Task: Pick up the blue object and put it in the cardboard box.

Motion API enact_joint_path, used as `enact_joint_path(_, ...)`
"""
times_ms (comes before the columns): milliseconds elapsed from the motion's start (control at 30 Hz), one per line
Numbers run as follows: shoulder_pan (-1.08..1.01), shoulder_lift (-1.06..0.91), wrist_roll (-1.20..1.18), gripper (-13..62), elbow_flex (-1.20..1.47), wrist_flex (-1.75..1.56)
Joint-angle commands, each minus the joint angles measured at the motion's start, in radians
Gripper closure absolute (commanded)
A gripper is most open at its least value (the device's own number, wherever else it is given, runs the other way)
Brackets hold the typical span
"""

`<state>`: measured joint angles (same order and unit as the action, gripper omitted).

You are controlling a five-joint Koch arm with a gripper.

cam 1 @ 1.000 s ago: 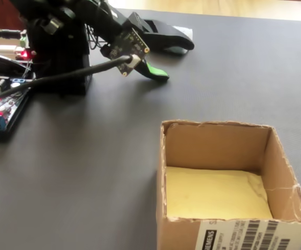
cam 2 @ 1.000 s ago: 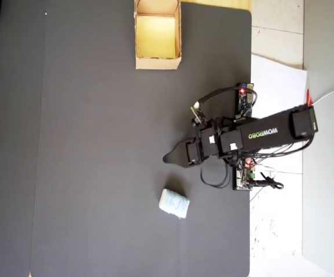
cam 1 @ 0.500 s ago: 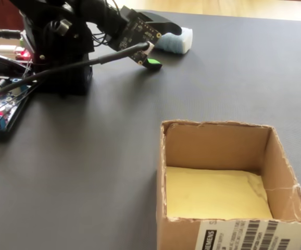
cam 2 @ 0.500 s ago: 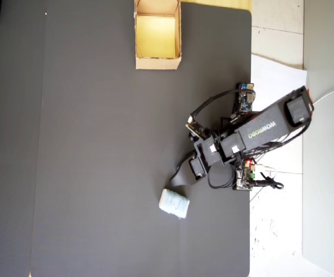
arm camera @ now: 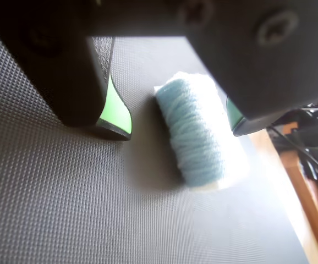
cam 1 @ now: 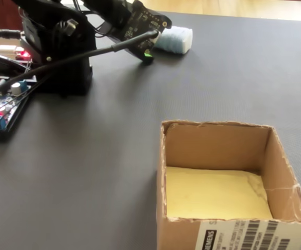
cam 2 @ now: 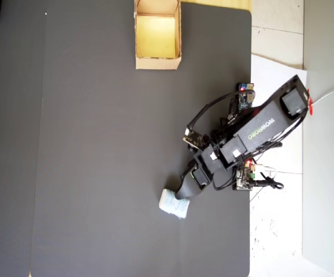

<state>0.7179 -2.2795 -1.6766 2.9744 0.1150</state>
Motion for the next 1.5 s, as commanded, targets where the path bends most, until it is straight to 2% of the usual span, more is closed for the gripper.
enact_joint_path(0,0.025,-0.074,-0.028,15.6,-0.038,0.074)
enact_joint_path(367,0.026,0.023,-0.018,15.6,-0.268,0.218)
enact_joint_path(833,0.086,0.270,0.000,15.6,-0.574,0.417)
enact_joint_path(1467,0.153,0.499,0.002,15.5,-0.623,0.426)
